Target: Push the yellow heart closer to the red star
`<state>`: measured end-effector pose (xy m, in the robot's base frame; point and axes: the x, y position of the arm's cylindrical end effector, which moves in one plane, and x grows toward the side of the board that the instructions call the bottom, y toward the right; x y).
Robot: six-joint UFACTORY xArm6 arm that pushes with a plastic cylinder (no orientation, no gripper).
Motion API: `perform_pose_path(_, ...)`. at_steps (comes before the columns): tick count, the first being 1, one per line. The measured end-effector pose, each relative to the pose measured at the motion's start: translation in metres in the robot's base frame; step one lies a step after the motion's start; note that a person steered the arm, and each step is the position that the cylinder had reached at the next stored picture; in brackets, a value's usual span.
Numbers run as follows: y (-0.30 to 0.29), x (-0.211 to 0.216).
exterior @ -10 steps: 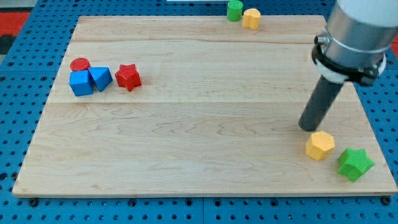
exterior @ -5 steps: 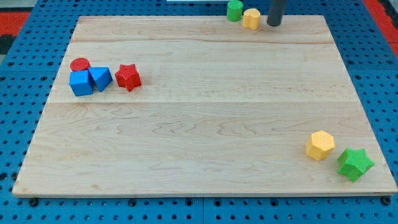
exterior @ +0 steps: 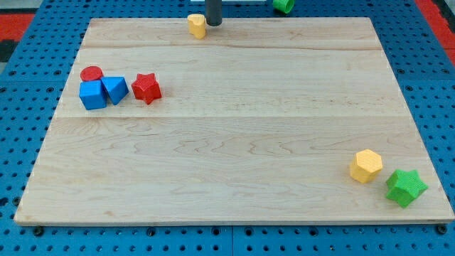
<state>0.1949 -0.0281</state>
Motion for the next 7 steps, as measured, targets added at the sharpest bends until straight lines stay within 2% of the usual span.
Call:
perform_pose_path(1,-0.041,0.006)
perform_pose_path(2,-0.074,0.042)
perform_pose_path(4,-0.143,0.056)
perform_pose_path(5,-0.143,0.089)
perform_pose_path(6,-0.185,0.103)
perform_pose_path(7,-0.160,0.121)
